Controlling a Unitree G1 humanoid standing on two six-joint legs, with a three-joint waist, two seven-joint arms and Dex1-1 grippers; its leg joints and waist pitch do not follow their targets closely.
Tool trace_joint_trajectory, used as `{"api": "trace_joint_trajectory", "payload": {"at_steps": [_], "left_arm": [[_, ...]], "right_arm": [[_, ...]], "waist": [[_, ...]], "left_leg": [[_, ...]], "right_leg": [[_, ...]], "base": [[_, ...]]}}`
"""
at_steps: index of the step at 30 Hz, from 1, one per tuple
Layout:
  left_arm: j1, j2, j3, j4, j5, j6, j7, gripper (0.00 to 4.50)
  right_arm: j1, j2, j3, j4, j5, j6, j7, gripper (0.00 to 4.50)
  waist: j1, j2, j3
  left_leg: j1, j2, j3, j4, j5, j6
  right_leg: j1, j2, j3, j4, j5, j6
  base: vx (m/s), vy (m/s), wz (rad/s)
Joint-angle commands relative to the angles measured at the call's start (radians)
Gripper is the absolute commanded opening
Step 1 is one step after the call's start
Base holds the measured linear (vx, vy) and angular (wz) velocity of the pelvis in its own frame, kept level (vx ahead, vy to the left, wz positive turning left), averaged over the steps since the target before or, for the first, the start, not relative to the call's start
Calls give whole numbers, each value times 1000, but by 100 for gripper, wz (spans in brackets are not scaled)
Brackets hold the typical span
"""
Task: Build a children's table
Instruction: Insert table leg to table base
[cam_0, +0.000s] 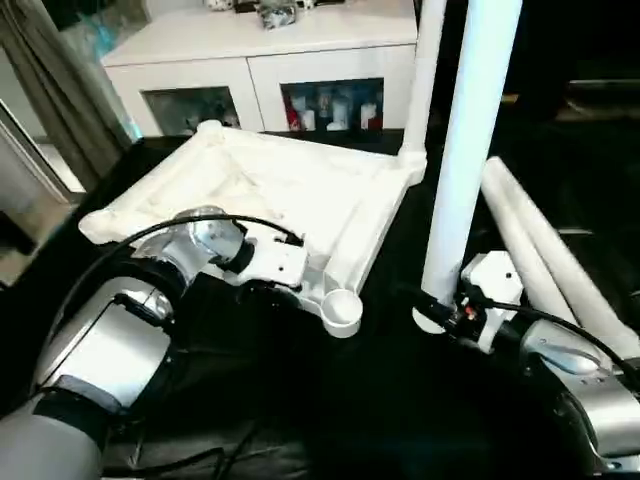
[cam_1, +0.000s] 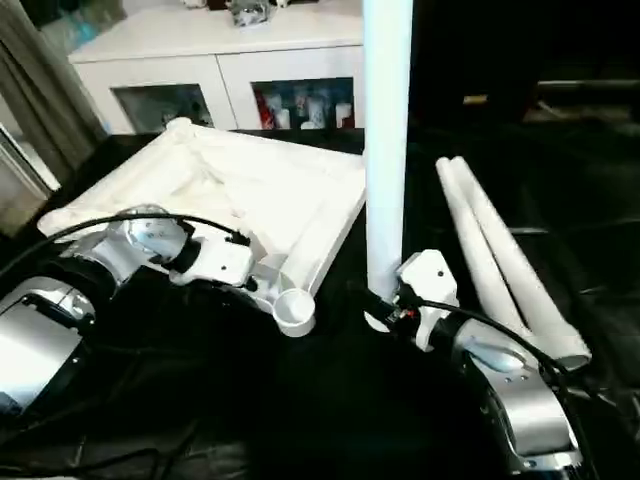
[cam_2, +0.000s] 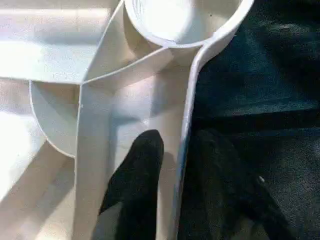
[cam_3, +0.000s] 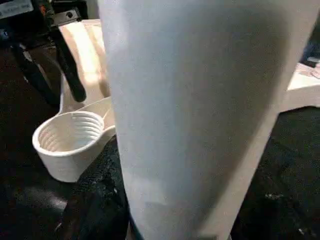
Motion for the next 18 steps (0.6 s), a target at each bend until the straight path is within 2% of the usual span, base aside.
{"api": "trace_joint_trajectory", "payload": {"at_steps": [1,2,3,4,5,6,7,8,9,11,12,13,14,15,16,17,18], "left_arm": [[-13,10,-9,17,29,9,14,99],[-13,10,-8,19,30,22,25,83],[-13,10,-8,19,30,23,26,74],[-10,3,13,25,15,78,51,66],[-7,-3,38,28,-8,130,50,58],[-4,-6,56,30,-25,164,47,50],[-2,-8,67,31,-35,185,43,40],[11,-8,83,30,-53,214,21,31],[21,-8,92,30,-61,231,8,28],[36,-10,107,29,-78,252,-12,17],[67,-22,149,21,-123,292,-47,17],[78,-26,163,18,-139,305,-55,14],[78,-26,163,18,-139,305,-55,12],[97,-30,171,7,-149,319,-62,8],[148,-38,180,-36,-168,354,-81,4],[149,-38,180,-38,-169,355,-82,1],[176,-44,184,-69,-178,368,-74,1]], "right_arm": [[11,5,6,-42,-12,12,-4,195],[12,5,5,-42,-12,12,-4,195],[12,5,5,-42,-12,12,-4,195],[10,6,5,-37,-11,11,-6,195],[4,7,6,-30,-10,11,-6,195],[-1,9,7,-25,-9,12,-7,195],[-4,10,8,-21,-8,12,-7,195],[-23,15,10,-5,-4,14,-9,195],[-34,17,10,4,-3,15,-10,195],[-51,21,10,21,-1,15,-11,195],[-83,30,9,55,0,12,-12,195],[-93,33,9,66,0,11,-12,195],[-93,33,9,66,0,11,-12,195],[-110,38,7,83,4,14,-11,195],[-148,53,0,122,15,29,-15,195],[-149,54,0,123,16,29,-15,195],[-167,60,-1,140,18,33,-15,195]], "waist": [[-7,-17,-69],[-10,-23,-70],[-11,-19,-71],[-16,-35,-70],[-15,-29,-68],[-14,-37,-67],[-13,-30,-66],[-13,-53,-66],[-15,-47,-64],[-16,-60,-64],[-18,-70,-58],[-19,-67,-63],[-21,-62,-63],[-23,-106,-64],[-16,-91,-70],[-19,-92,-61],[-15,-112,-66]], "left_leg": [[-1,71,-41,-59,-56,119],[-2,73,-41,-60,-51,130],[-2,72,-41,-58,-49,131],[-5,71,-39,-60,-49,136],[-3,68,-37,-58,-56,136],[-1,69,-36,-59,-60,137],[2,71,-36,-59,-65,137],[-6,71,-38,-63,-56,141],[-7,70,-37,-63,-54,143],[-11,67,-37,-62,-37,149],[-9,68,-34,-65,-45,151],[-9,67,-35,-63,-37,151],[-5,74,-36,-65,-38,156],[-7,76,-33,-67,-35,164],[-7,80,-38,-66,7,175],[-7,77,-33,-67,-20,184],[0,80,-27,-66,-34,175]], "right_leg": [[65,-101,53,-78,14,-198],[63,-103,51,-80,17,-195],[63,-104,51,-78,20,-198],[64,-103,49,-80,17,-199],[60,-105,47,-81,-20,-202],[59,-106,48,-85,-41,-204],[55,-106,50,-87,-69,-209],[60,-107,50,-81,-72,-208],[59,-108,48,-83,-85,-207],[59,-112,48,-83,-112,-200],[54,-109,47,-91,-129,-195],[56,-112,48,-86,-122,-204],[50,-110,49,-86,-99,-214],[53,-109,50,-85,-72,-217],[54,-116,51,-63,4,-241],[46,-115,49,-75,-20,-245],[46,-116,54,-78,-39,-242]], "base": [[0,0,0],[0,0,0],[0,0,0],[0,0,0],[0,0,0],[0,0,0],[0,0,0],[0,0,0],[0,0,0],[0,0,0],[0,0,0],[0,0,0],[0,0,0],[0,0,0],[0,0,0],[0,0,0],[0,0,0]]}}
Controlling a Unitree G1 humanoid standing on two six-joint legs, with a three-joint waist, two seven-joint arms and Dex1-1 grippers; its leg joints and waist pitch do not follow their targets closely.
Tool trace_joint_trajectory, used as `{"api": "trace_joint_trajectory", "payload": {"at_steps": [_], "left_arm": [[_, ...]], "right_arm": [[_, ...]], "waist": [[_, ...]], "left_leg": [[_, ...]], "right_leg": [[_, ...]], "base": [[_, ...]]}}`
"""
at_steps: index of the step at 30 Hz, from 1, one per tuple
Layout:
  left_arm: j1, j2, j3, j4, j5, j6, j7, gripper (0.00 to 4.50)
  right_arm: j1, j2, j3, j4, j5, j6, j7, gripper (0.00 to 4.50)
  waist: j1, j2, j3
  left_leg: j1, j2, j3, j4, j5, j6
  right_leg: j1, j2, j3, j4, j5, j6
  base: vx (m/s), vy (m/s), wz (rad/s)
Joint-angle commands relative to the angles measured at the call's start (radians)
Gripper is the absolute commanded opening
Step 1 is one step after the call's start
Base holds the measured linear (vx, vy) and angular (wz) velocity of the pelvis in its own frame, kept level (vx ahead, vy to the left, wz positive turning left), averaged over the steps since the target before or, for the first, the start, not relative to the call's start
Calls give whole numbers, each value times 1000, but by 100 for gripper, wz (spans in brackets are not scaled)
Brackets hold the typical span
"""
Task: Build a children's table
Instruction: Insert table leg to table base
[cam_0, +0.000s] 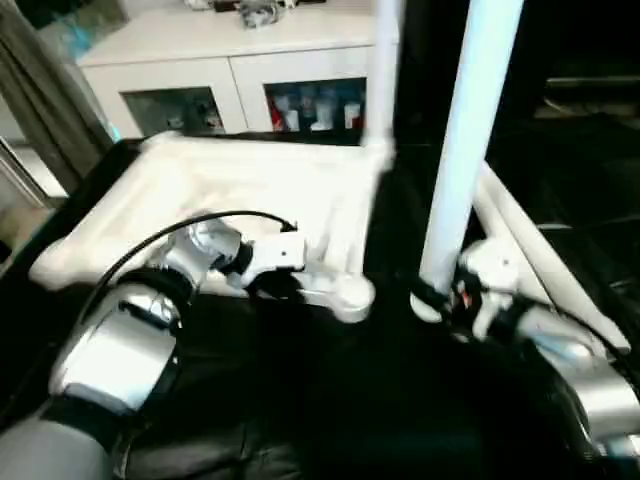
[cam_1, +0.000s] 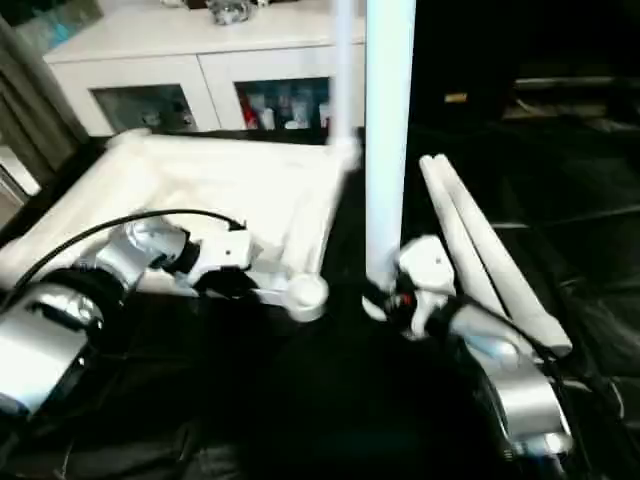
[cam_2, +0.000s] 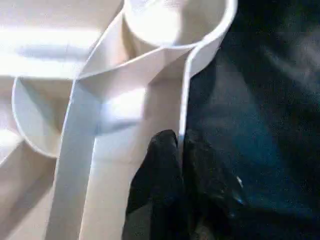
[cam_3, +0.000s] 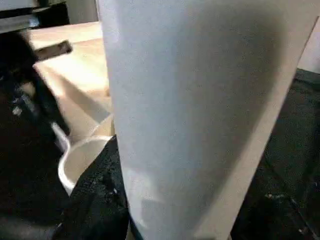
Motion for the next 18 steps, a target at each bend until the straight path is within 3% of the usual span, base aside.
{"api": "trace_joint_trajectory", "payload": {"at_steps": [1,2,3,5,6,7,9,12,13,15,17,18], "left_arm": [[84,-3,-2,-18,-5,63,10,0],[115,-14,2,-67,-13,78,30,0],[146,-25,6,-119,-20,92,53,0],[203,-50,8,-210,-24,96,105,0],[206,-51,7,-214,-23,94,108,0],[237,-63,-2,-251,-9,74,142,0],[270,-72,-14,-297,9,91,176,0],[297,-81,-23,-337,16,110,194,0],[299,-82,-24,-341,17,111,198,0],[335,-70,-31,-431,19,133,201,0],[355,-56,-29,-495,9,139,186,0],[354,-53,-23,-504,3,147,185,29]], "right_arm": [[-35,14,0,24,14,14,0,195],[-53,22,0,40,18,21,0,195],[-71,29,-1,54,23,29,-1,195],[-103,50,-18,73,58,67,-5,195],[-105,52,-20,74,61,70,-6,195],[-128,66,-38,87,92,100,-11,195],[-155,80,-59,103,131,130,-1,195],[-179,88,-68,113,163,152,23,194],[-182,89,-66,115,164,154,26,194],[-196,88,-50,129,159,163,51,194],[-202,81,-35,133,152,169,63,194],[-203,80,-34,134,152,170,65,194]], "waist": [[14,-68,-64],[20,-46,-64],[17,-62,-64],[23,-75,-60],[24,-73,-58],[28,-74,-59],[33,-93,-55],[46,-91,-55],[44,-104,-55],[43,-108,-54],[46,-107,-57],[45,-102,-56]], "left_leg": [[2,81,-32,-68,-39,160],[7,85,-35,-70,-39,151],[10,92,-34,-74,-50,147],[23,98,-30,-81,-108,113],[20,98,-33,-84,-116,105],[28,99,-30,-87,-136,88],[33,99,-25,-91,-162,66],[33,99,-22,-92,-148,45],[28,96,-21,-92,-131,46],[31,94,-15,-92,-131,48],[30,94,-12,-91,-116,49],[29,94,-12,-92,-109,50]], "right_leg": [[54,-118,56,-73,-44,-246],[47,-118,55,-72,-47,-249],[49,-119,56,-70,-39,-256],[40,-119,62,-76,-69,-264],[44,-122,63,-74,-73,-265],[39,-120,64,-76,-84,-261],[39,-119,68,-80,-103,-251],[39,-124,71,-82,-119,-229],[44,-123,70,-77,-103,-223],[41,-124,70,-81,-108,-218],[41,-125,70,-80,-111,-213],[40,-123,69,-78,-103,-212]], "base": [[0,0,0],[0,0,0],[0,0,0],[0,0,0],[0,0,0],[0,0,0],[0,0,0],[0,0,0],[0,0,0],[0,0,0],[0,0,0],[0,0,0]]}}
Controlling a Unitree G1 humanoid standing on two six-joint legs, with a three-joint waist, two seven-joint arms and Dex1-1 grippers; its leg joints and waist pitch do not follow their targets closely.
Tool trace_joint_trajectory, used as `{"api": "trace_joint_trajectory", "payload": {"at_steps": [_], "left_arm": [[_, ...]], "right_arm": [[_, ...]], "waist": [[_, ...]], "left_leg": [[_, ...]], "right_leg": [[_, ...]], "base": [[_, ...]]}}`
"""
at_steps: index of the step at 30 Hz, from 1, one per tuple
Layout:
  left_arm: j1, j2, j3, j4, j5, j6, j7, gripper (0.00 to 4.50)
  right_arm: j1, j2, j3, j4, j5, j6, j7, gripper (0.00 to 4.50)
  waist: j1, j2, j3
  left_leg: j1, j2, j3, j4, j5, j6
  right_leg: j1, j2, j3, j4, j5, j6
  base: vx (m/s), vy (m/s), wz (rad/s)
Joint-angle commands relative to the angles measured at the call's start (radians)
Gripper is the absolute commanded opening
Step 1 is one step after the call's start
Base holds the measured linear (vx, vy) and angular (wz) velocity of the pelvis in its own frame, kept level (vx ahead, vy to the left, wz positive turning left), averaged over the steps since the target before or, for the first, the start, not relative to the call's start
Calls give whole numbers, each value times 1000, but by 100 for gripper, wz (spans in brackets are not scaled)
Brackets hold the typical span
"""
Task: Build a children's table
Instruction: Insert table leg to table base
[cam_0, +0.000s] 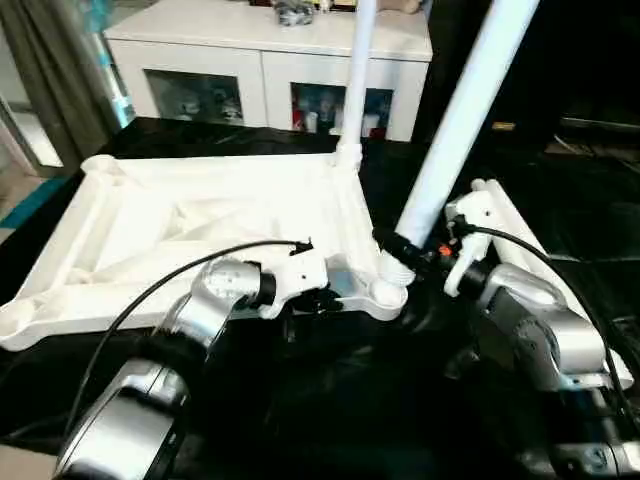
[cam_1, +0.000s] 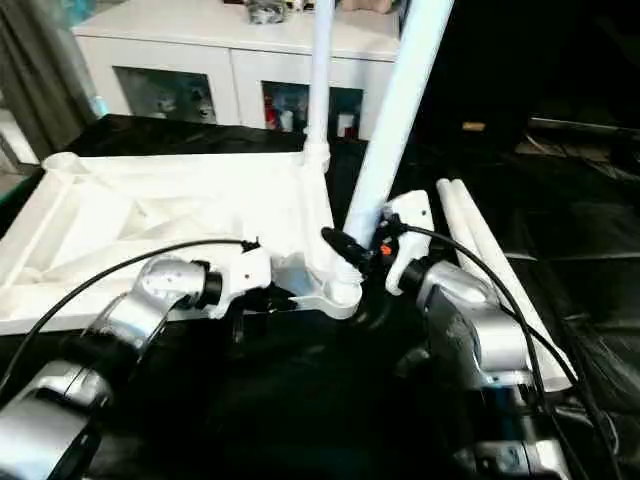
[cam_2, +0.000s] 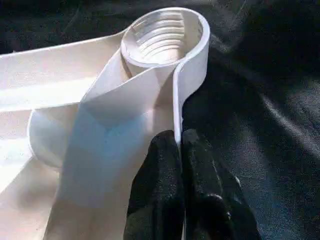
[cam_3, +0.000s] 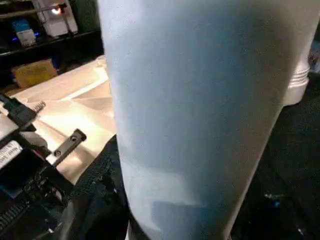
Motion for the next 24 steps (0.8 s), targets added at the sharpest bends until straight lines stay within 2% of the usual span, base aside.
{"api": "trace_joint_trajectory", "payload": {"at_steps": [1,3,5,7,8,9,11,12,13,14,15,16,18,19,21,24], "left_arm": [[45,-2,-34,3,4,34,-7,57],[42,11,-24,-21,-15,50,-38,57],[40,26,-16,-44,-27,50,-56,75],[43,36,-7,-77,-43,70,-72,99],[43,36,-7,-77,-43,70,-72,99],[46,42,-6,-93,-49,83,-83,102],[46,50,-8,-104,-52,93,-97,102],[41,61,-15,-96,-45,97,-104,102],[41,61,-15,-96,-45,97,-104,102],[34,63,-16,-79,-41,89,-99,102],[25,65,-18,-61,-40,80,-94,102],[20,65,-18,-52,-41,76,-92,102],[16,66,-16,-46,-45,76,-95,102],[12,66,-14,-42,-48,77,-98,102],[3,64,0,-33,-65,73,-107,102],[-5,69,7,-29,-74,66,-116,102]], "right_arm": [[-19,-12,5,2,-2,11,12,194],[-14,-13,-5,6,1,8,6,194],[-6,-11,-13,9,2,2,-2,194],[4,-9,-12,9,2,-4,-2,194],[4,-9,-12,9,2,-4,-2,194],[12,-5,-11,3,0,-4,-3,194],[20,-2,-10,-9,0,-1,-6,194],[30,2,-11,-26,2,5,-12,194],[30,2,-11,-26,2,5,-12,194],[34,2,-11,-32,3,6,-13,194],[39,1,-12,-36,2,4,-16,194],[40,1,-14,-37,3,3,-17,194],[42,0,-15,-37,3,1,-17,194],[44,0,-15,-38,2,1,-18,194],[47,-2,-15,-42,2,0,-17,194],[53,-6,-14,-50,0,0,-18,194]], "waist": [[1,-17,-54],[3,-20,-55],[5,-16,-56],[5,-10,-55],[3,-13,-54],[4,-8,-55],[3,-11,-54],[1,-3,-54],[1,-4,-53],[-1,0,-53],[-2,-2,-53],[-2,3,-53],[-1,3,-51],[0,8,-51],[-1,6,-52],[-1,7,-53]], "left_leg": [[14,91,-44,-81,-94,57],[12,89,-43,-79,-71,66],[12,87,-41,-77,-70,69],[12,88,-43,-78,-74,67],[12,88,-42,-79,-78,65],[13,88,-42,-79,-81,62],[13,89,-43,-81,-92,56],[13,89,-43,-82,-98,50],[13,89,-44,-82,-101,48],[13,88,-44,-83,-110,42],[13,88,-44,-83,-117,40],[14,88,-44,-82,-124,35],[13,88,-44,-83,-124,34],[14,88,-45,-83,-128,31],[15,88,-44,-83,-130,27],[13,88,-44,-82,-115,31]], "right_leg": [[35,-105,62,-74,-73,-214],[36,-106,61,-68,-25,-222],[36,-105,61,-69,-3,-232],[36,-105,61,-68,2,-236],[36,-102,60,-69,1,-237],[37,-103,61,-68,2,-239],[38,-103,61,-70,-5,-239],[37,-101,61,-72,-3,-239],[38,-102,61,-72,-1,-240],[39,-101,60,-72,0,-243],[39,-101,60,-73,-4,-243],[40,-102,61,-75,-15,-243],[40,-102,62,-76,-26,-242],[39,-102,61,-77,-33,-242],[40,-101,62,-76,-31,-244],[41,-101,61,-72,5,-251]], "base": [[0,0,0],[0,0,0],[0,0,0],[0,0,0],[0,0,0],[0,0,0],[0,0,0],[0,0,0],[0,0,0],[0,0,0],[0,0,0],[0,0,0],[0,0,0],[0,0,0],[0,0,0],[0,0,0]]}}
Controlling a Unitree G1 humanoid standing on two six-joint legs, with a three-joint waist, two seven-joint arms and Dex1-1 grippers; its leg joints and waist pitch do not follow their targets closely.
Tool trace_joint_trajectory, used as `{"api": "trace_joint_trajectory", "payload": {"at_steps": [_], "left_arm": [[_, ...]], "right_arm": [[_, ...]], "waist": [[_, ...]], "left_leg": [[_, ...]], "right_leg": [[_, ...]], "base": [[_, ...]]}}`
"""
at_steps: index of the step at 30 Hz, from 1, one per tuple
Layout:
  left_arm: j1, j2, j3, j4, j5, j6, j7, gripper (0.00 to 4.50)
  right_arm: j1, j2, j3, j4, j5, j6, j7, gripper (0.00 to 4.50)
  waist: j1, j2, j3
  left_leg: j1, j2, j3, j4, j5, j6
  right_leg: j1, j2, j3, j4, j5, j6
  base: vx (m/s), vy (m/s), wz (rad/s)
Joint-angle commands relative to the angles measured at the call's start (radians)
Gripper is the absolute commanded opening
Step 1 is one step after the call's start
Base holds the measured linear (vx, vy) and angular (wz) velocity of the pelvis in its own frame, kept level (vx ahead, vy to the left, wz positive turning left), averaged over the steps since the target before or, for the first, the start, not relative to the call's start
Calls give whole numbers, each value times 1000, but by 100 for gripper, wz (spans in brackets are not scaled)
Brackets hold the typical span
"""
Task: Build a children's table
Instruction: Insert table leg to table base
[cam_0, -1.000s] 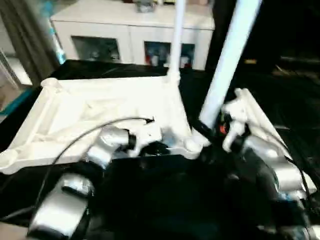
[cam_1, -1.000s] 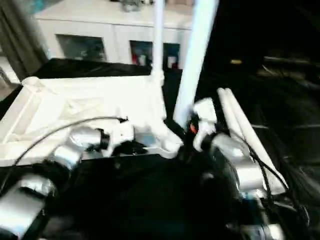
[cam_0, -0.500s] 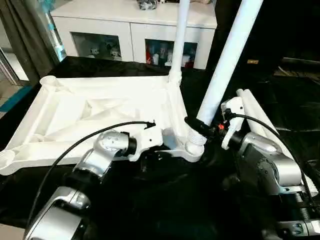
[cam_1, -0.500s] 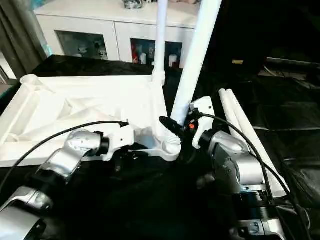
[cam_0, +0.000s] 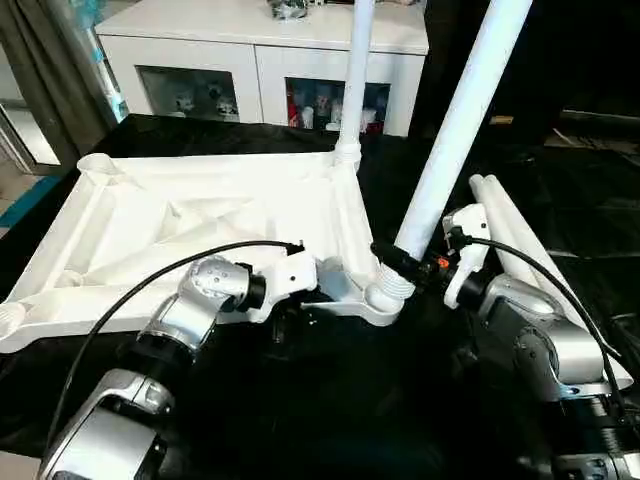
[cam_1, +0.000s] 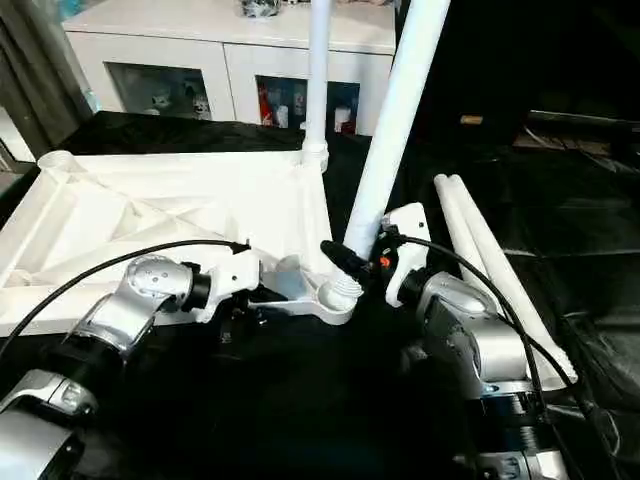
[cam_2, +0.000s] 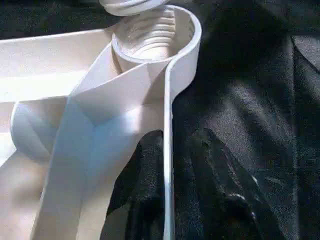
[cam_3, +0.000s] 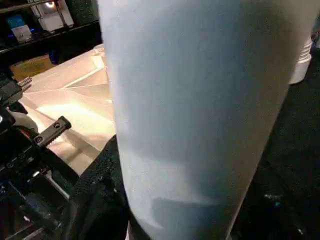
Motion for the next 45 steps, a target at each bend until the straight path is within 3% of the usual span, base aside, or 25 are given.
{"api": "trace_joint_trajectory", "payload": {"at_steps": [1,5,6,8,16,22,28,29,31,32,33,37,41,42,43,44,45], "left_arm": [[-14,16,4,19,-5,-2,-9,102],[-20,18,10,27,-15,-2,-16,102],[-21,18,11,28,-19,-1,-19,75],[-21,20,10,31,-22,-3,-22,75],[-12,11,13,43,-40,0,-32,0],[0,16,13,49,-48,-3,-37,0],[-8,27,-2,63,-32,-11,-42,0],[-15,26,-3,73,-26,-17,-35,0],[-22,23,-4,78,-20,-16,-21,0],[-26,20,-4,79,-16,-14,-13,0],[-28,15,-4,78,-14,-10,-1,0],[-27,-2,-8,57,-16,6,10,0],[-26,-3,-28,33,-17,-3,-24,0],[-31,-2,-27,28,-22,1,-35,0],[-38,1,-27,23,-26,3,-47,0],[-41,3,-27,20,-26,1,-51,0],[-46,6,-28,17,-27,2,-60,0]], "right_arm": [[5,-9,-12,-38,-1,-4,-6,194],[8,-8,-9,-41,-2,-5,-6,194],[9,-8,-7,-42,-3,-4,-6,194],[10,-9,-3,-43,-6,-5,-4,194],[16,-11,8,-45,-5,-1,5,194],[6,-8,47,-28,-25,17,15,194],[-49,-10,36,33,-37,-8,21,194],[-70,-3,27,54,-28,-9,19,194],[-83,1,27,70,-23,-10,24,194],[-88,1,28,78,-22,-11,29,194],[-90,0,29,85,-22,-14,34,194],[-90,0,29,103,-27,-21,51,194],[-77,4,37,64,-18,15,40,194],[-78,6,37,50,-6,30,42,194],[-78,6,41,33,1,43,48,194],[-77,5,45,28,-1,43,50,194],[-73,-1,57,20,-10,40,59,194]], "waist": [[1,0,-59],[0,0,-58],[1,0,-58],[0,1,-58],[0,1,-59],[-1,4,-58],[-6,5,-59],[-5,1,-60],[-5,-20,-60],[-1,-12,-59],[-2,-18,-58],[0,-14,-57],[0,-17,-58],[1,-1,-59],[-2,-10,-59],[0,6,-61],[-2,-7,-62]], "left_leg": [[14,88,-45,-74,-113,35],[13,88,-45,-73,-110,42],[14,88,-45,-74,-113,41],[14,88,-45,-74,-118,37],[13,89,-44,-73,-99,49],[14,89,-44,-73,-103,45],[13,86,-43,-72,-109,35],[13,86,-43,-71,-99,39],[13,87,-41,-71,-82,53],[13,88,-42,-70,-75,58],[14,89,-40,-71,-76,60],[14,89,-40,-70,-85,58],[14,89,-39,-70,-72,61],[15,89,-41,-68,-69,58],[16,90,-40,-69,-65,61],[16,89,-42,-68,-62,60],[15,89,-40,-67,-58,65]], "right_leg": [[45,-102,62,-70,12,-253],[46,-102,62,-69,17,-258],[45,-103,62,-70,11,-257],[45,-103,62,-71,-3,-256],[45,-102,61,-67,31,-260],[44,-101,61,-69,18,-258],[46,-101,62,-69,15,-266],[48,-102,62,-68,15,-266],[48,-101,61,-66,21,-265],[47,-104,61,-64,11,-265],[45,-103,61,-66,6,-263],[43,-103,62,-67,-12,-259],[44,-103,63,-66,-7,-251],[42,-103,63,-64,0,-252],[43,-98,62,-64,23,-253],[43,-99,62,-61,37,-256],[45,-98,61,-59,74,-262]], "base": [[0,0,0],[0,0,0],[0,0,0],[0,0,0],[0,0,0],[0,0,0],[0,0,0],[0,0,0],[0,0,0],[0,0,0],[0,0,0],[0,0,0],[0,0,0],[0,0,0],[0,0,0],[0,0,0],[0,0,0]]}}
